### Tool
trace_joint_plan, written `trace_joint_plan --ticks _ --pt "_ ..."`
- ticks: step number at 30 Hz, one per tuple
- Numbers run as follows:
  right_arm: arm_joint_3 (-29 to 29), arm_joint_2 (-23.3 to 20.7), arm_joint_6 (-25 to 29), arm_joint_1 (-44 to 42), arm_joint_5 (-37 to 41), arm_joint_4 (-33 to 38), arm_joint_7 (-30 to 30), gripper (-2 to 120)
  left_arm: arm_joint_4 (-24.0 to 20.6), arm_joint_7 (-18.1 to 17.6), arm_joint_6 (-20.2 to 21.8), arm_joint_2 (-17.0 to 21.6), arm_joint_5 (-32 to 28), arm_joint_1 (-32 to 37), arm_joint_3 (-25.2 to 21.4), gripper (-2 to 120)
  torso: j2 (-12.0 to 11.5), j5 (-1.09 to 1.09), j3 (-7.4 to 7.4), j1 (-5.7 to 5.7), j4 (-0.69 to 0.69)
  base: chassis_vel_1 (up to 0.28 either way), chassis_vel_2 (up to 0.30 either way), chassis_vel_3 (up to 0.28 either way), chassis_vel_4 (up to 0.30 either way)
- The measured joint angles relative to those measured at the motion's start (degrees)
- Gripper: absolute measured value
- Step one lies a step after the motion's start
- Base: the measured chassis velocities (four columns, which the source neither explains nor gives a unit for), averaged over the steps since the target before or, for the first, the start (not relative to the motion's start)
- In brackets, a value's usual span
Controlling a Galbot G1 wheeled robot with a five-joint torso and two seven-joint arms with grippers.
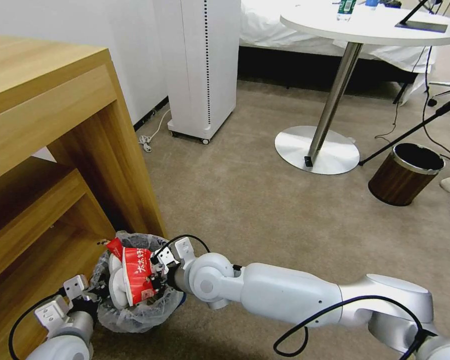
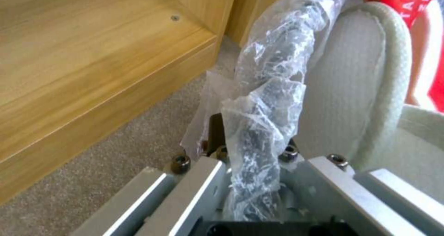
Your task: Pick up the trash bin and place the garbage on the floor into it.
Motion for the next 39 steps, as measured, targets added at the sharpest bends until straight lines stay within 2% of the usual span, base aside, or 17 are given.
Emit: trace_joint_plan --ticks 2,3,5,6,9,10,13,15,17,19,23,27,30,33,34,38,39 --pt "0.24 -0.23 0.07 0.00 -0.21 0.33 -0.04 17 0.07 0.01 0.00 0.01 0.00 -0.05 0.00 1 0.00 0.00 0.00 0.00 0.00 0.000 0.000 0.000 0.000" --pt "0.73 -0.81 0.19 0.00 -0.50 1.25 -0.06 25 0.29 0.02 0.00 0.03 0.00 -0.15 0.00 1 0.00 0.00 0.00 0.00 0.00 0.000 0.000 0.000 0.000" --pt "1.30 -1.84 0.25 0.02 -0.60 2.76 0.03 33 0.47 0.02 0.00 0.05 0.02 -0.29 0.06 1 0.00 0.00 0.00 0.00 0.00 0.000 0.000 0.000 0.000" --pt "1.30 -1.84 0.25 0.02 -0.60 2.76 0.03 33 0.47 0.02 0.00 0.05 0.02 -0.29 0.06 1 0.00 0.00 0.00 0.00 0.00 0.000 0.000 0.000 0.000" --pt "1.97 -3.15 0.21 -0.22 -0.52 4.56 0.68 47 0.65 -0.04 0.00 0.12 0.02 -0.49 0.11 1 0.00 0.00 0.00 0.00 0.00 0.000 0.000 0.000 0.000" --pt "1.97 -3.15 0.21 -0.22 -0.52 4.56 0.68 47 0.65 -0.04 0.00 0.12 0.02 -0.49 0.11 1 0.00 0.00 0.00 0.00 0.00 0.000 0.000 0.000 0.000" --pt "2.11 -4.01 0.17 -1.03 -0.91 5.15 1.09 64 0.68 -0.08 0.00 0.00 0.09 -0.46 0.28 1 0.00 0.00 0.00 0.00 0.00 0.000 0.000 0.000 0.000" --pt "2.16 -4.15 0.17 -1.18 -0.99 5.35 1.11 67 0.68 -0.08 0.00 -0.04 0.13 -0.46 0.29 1 0.00 0.00 0.00 0.00 0.00 0.000 0.000 0.000 0.000" --pt "2.77 -4.94 0.19 -1.43 -1.25 6.33 1.14 79 0.87 -0.09 -0.01 -0.14 0.29 -0.53 0.29 1 0.00 0.01 0.00 0.00 0.00 0.000 0.000 0.000 0.000" --pt "3.00 -5.38 0.20 -1.54 -1.46 6.69 1.09 82 0.99 -0.08 0.00 -0.19 0.37 -0.54 0.29 1 0.00 0.00 0.00 0.00 0.00 0.000 0.000 0.000 0.000" --pt "3.85 -6.50 0.43 -2.37 -2.29 7.53 0.61 97 1.10 -0.07 -0.01 -0.31 0.60 -0.55 0.37 1 0.00 0.01 0.00 0.00 0.00 0.000 0.000 0.000 0.000" --pt "4.99 -7.57 1.47 -3.11 -3.70 8.45 -0.70 100 1.20 -0.07 0.06 -0.19 0.58 -0.75 0.38 1 0.00 0.01 0.00 0.00 0.01 0.000 0.000 0.000 0.000" --pt "7.28 -10.01 4.67 -4.15 -6.70 10.29 -3.98 98 1.40 -0.11 0.22 0.12 0.41 -0.80 0.25 1 0.00 0.00 0.00 0.00 0.00 0.000 0.000 0.000 0.000" --pt "10.68 -12.82 10.36 -5.22 -11.41 12.64 -8.46 96 1.36 -0.29 0.65 0.73 -0.09 -0.74 0.13 1 0.00 0.01 0.00 0.00 -0.01 0.000 0.000 0.000 0.000" --pt "10.68 -12.82 10.36 -5.22 -11.41 12.64 -8.46 96 1.36 -0.29 0.65 0.73 -0.09 -0.74 0.13 1 0.00 0.01 0.00 0.00 -0.01 0.000 0.000 0.000 0.000" --pt "18.36 -16.05 14.59 -7.29 -16.22 17.32 -12.32 93 1.02 -1.07 2.27 1.93 -1.58 -0.37 -0.10 1 0.00 0.01 0.00 0.00 0.00 0.000 0.000 0.000 0.000" --pt "18.36 -16.05 14.59 -7.29 -16.22 17.32 -12.32 93 1.02 -1.07 2.27 1.93 -1.58 -0.37 -0.10 1 0.00 0.01 0.00 0.00 0.00 0.000 0.000 0.000 0.000"
